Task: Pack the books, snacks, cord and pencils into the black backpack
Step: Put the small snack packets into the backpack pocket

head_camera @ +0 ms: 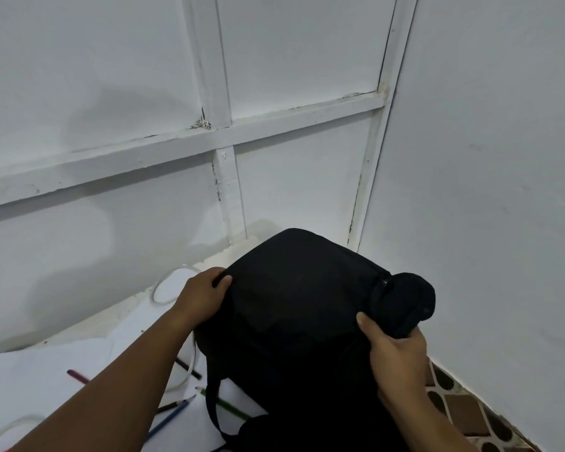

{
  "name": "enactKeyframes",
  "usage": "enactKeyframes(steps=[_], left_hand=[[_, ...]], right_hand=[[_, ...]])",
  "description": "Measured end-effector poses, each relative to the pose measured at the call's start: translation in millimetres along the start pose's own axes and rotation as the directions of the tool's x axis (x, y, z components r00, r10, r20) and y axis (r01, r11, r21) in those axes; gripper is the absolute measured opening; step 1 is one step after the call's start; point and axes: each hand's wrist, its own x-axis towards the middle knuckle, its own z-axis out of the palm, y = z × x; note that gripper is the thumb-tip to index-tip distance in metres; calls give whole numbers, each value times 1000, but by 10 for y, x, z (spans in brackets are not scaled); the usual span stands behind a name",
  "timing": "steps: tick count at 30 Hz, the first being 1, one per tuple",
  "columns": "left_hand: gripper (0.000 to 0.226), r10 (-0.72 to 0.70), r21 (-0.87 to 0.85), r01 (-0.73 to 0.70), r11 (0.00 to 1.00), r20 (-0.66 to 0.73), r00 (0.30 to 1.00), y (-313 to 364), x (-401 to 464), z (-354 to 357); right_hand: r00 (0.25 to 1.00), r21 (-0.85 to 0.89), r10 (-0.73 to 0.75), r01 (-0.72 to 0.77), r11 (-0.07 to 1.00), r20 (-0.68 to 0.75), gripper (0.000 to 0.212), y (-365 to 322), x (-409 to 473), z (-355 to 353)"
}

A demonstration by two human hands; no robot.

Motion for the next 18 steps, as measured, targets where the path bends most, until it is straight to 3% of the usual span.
enactKeyframes(steps=[5,9,13,18], left_hand=[[47,-56,-72,49,996,-93,994,-229,-44,-68],[65,-54,80,62,995,-93,994,-386,-118,-129],[60,-80,154,93,984,-88,993,-348,-361,8],[75,-19,104,28,994,-78,997,-113,-657,151]], right_hand=[[998,53,25,-28,998,60,28,36,-309,270],[992,68,36,-44,997,120,37,72,-421,409],[996,-1,19,-19,1000,83,35,88,-436,405],[988,-252,-103,73,965,-112,105,131,-366,209]])
